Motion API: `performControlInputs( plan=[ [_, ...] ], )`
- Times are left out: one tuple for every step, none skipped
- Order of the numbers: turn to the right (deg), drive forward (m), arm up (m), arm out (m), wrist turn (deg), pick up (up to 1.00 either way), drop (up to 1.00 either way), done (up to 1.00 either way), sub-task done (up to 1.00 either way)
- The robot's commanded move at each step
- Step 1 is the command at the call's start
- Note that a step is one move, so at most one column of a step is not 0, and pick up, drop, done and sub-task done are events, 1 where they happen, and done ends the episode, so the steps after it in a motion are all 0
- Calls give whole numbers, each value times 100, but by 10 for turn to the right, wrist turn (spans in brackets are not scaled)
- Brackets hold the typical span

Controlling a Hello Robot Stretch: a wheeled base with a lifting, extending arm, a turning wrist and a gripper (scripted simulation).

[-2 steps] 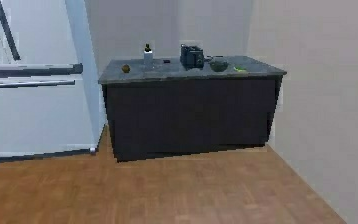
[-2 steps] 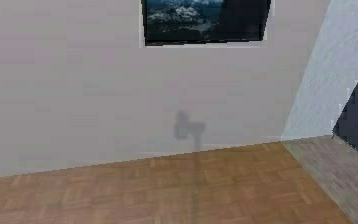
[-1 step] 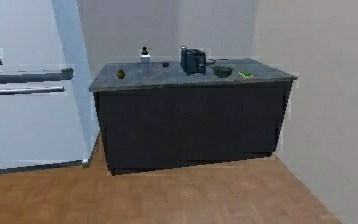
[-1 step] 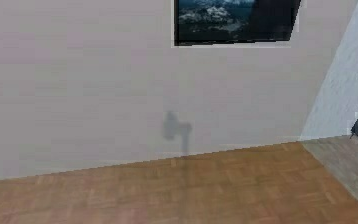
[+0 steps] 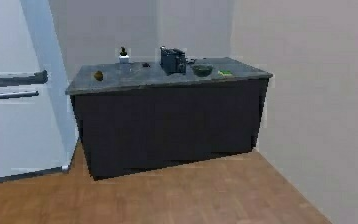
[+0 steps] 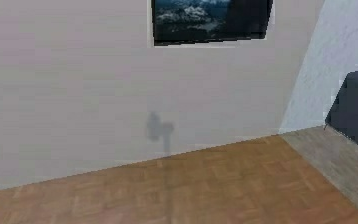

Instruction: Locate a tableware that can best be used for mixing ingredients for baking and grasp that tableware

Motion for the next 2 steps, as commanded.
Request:
performControlInputs(
  plan=[
    [0, 100, 0, 0, 0, 0, 0, 0, 0],
    [-450, 0, 0, 0, 0, 0, 0, 0, 0]
  ],
)
